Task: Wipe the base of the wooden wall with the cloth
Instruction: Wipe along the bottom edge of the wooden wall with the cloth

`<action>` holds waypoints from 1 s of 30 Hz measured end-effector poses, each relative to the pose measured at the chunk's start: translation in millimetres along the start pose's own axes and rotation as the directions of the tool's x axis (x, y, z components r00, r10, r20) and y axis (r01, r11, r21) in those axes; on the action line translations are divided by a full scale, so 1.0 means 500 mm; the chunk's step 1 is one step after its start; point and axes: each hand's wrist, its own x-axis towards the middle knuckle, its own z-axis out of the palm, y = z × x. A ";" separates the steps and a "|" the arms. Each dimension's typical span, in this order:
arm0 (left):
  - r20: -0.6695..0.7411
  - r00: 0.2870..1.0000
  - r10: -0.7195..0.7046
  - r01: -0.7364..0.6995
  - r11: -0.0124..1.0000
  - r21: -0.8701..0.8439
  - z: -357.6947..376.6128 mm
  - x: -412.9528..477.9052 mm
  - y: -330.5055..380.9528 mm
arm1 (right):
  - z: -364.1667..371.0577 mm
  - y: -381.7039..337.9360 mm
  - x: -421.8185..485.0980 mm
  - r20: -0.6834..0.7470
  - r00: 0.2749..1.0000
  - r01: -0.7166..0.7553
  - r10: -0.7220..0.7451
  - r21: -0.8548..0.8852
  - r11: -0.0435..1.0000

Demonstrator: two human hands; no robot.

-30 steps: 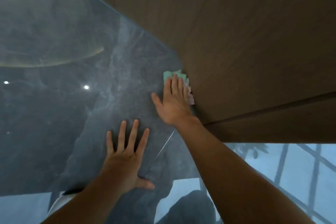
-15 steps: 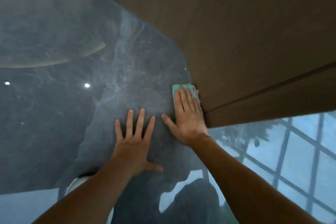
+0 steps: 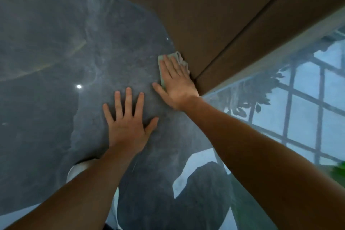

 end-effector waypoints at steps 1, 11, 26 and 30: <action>-0.009 0.999 -0.045 0.044 0.999 -0.019 0.002 -0.003 0.014 | 0.011 0.012 -0.052 -0.018 0.999 0.045 -0.045 -0.014 0.999; 0.079 0.900 -0.428 0.433 0.864 -0.255 0.064 -0.025 0.245 | -0.046 0.447 -0.276 0.238 0.942 0.304 -0.238 -0.299 0.905; -0.064 0.840 -0.538 0.518 0.832 -0.200 0.079 -0.014 0.269 | -0.002 0.133 -0.333 0.034 0.999 -0.006 -0.003 0.253 0.968; -0.116 0.852 -0.510 0.482 0.852 -0.207 0.104 -0.012 0.257 | -0.035 0.447 -0.307 -0.020 0.987 -0.160 0.160 0.019 0.987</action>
